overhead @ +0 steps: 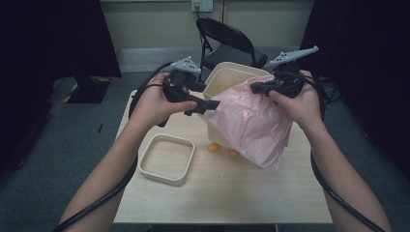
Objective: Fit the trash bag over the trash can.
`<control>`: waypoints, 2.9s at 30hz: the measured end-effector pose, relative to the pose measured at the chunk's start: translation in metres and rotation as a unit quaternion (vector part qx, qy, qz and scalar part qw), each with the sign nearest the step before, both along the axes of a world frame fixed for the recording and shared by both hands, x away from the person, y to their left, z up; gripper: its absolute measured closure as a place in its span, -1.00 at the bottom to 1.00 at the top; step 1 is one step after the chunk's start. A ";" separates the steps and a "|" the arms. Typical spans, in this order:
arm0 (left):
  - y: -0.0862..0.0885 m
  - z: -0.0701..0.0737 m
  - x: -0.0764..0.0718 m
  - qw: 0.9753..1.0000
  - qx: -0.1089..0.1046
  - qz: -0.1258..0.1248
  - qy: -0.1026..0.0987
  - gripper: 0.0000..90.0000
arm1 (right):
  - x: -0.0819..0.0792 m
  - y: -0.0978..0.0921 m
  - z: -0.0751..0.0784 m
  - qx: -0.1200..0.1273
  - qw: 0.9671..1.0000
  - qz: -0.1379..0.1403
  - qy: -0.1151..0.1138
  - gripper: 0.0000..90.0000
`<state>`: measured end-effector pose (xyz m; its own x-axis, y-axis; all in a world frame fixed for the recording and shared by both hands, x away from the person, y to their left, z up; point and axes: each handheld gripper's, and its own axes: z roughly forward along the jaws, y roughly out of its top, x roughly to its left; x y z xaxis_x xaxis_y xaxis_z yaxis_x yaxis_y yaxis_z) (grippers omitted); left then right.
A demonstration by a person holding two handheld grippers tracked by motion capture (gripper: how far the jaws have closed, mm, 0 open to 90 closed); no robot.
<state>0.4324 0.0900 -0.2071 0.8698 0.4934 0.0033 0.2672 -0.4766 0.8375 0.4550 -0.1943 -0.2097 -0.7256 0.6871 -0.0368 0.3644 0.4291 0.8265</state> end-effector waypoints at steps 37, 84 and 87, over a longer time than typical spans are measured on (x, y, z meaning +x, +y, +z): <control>-0.032 0.020 0.045 0.996 0.067 0.056 -0.034 0.99 | -0.010 -0.009 0.004 -0.004 0.999 0.017 -0.042 0.27; -0.049 0.003 0.060 0.997 0.046 0.056 -0.030 0.88 | -0.003 0.038 -0.003 -0.004 0.990 0.121 0.076 0.71; -0.050 0.005 0.057 0.997 0.033 0.053 -0.038 0.79 | -0.007 0.040 0.001 -0.012 0.991 0.120 0.063 0.81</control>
